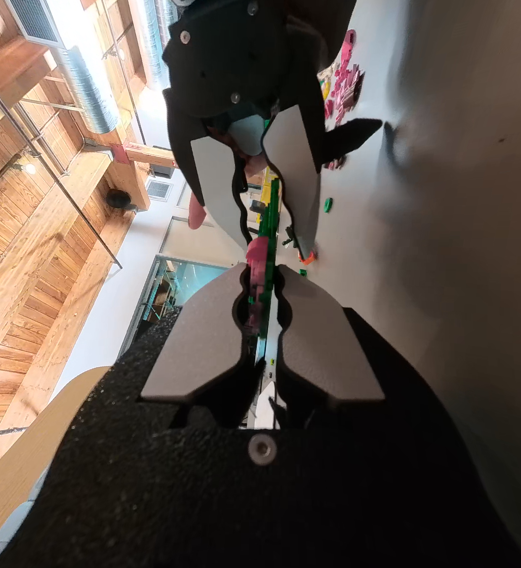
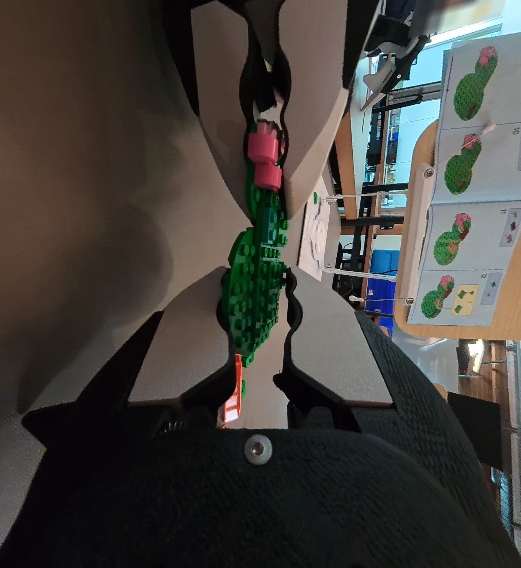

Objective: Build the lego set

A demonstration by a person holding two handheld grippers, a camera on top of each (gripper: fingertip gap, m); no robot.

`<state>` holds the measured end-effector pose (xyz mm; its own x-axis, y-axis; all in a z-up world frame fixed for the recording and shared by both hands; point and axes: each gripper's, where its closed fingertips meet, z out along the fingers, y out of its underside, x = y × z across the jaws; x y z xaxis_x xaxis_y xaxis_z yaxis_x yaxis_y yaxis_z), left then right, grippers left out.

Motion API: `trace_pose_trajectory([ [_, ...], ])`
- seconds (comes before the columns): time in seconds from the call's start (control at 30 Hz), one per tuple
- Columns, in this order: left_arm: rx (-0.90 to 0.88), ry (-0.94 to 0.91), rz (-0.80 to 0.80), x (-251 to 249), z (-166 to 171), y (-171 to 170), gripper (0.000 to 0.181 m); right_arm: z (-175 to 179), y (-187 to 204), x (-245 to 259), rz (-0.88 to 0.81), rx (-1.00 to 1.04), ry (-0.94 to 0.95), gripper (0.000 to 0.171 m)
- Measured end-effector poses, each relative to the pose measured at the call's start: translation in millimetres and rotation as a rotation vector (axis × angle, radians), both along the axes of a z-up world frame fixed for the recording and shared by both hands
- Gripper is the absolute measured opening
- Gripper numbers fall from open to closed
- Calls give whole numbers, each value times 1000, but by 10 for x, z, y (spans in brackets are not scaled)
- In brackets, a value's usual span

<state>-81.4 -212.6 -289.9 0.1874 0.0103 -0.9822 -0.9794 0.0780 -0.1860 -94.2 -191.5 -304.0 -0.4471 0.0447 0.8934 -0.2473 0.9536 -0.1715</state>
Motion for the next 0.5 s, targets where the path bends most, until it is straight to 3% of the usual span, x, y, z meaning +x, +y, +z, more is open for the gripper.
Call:
trace_pose_trajectory([
  [0.5, -36, -65, -33, 43, -4, -6, 16, 41, -13, 13, 7, -18, 20, 12],
])
